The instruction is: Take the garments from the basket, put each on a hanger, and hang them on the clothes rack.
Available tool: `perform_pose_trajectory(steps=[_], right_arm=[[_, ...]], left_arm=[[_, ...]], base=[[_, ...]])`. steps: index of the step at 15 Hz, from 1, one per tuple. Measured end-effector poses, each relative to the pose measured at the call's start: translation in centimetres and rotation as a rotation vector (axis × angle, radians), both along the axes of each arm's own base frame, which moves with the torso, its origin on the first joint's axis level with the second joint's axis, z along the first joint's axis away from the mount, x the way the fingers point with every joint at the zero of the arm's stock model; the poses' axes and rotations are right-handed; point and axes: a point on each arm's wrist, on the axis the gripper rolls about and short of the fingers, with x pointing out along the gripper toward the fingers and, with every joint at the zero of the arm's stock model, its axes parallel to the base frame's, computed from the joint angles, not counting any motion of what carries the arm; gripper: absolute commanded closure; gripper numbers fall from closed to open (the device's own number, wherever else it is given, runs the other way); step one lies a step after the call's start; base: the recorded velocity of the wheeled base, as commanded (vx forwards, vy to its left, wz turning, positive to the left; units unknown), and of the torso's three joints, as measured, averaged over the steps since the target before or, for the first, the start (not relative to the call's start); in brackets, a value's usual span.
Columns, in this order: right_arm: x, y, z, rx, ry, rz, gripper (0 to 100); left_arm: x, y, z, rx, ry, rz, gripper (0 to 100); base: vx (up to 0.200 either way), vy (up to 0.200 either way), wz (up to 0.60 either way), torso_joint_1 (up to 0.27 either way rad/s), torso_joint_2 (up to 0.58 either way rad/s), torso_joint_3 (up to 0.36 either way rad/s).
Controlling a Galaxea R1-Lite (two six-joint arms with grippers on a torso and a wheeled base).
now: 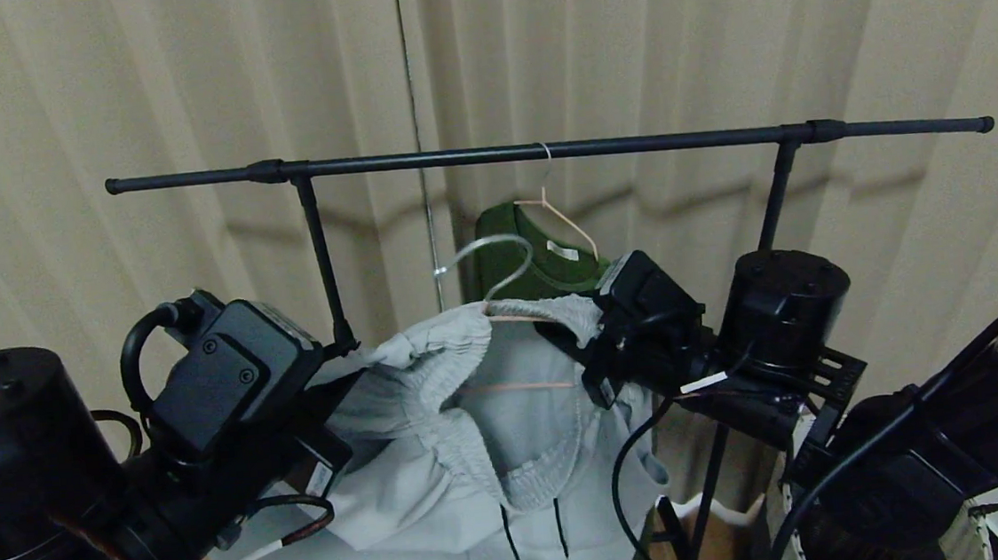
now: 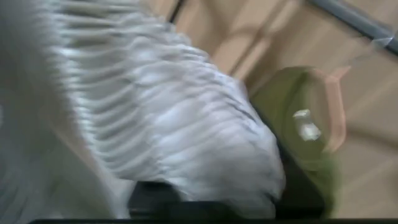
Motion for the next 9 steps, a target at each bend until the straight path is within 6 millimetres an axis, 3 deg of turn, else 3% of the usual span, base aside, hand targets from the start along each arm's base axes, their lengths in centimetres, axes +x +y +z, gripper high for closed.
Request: perform_pose_trajectory(steps=[9], right_arm=[[-0.34, -0.03, 0.42, 0.009, -0.014, 0.004, 100]], left_arm=[[0.11, -0.05, 0.05, -0.003, 0.003, 0.003, 100]], base=[[0.000, 0.000, 0.00, 0.000, 0.00, 0.000]])
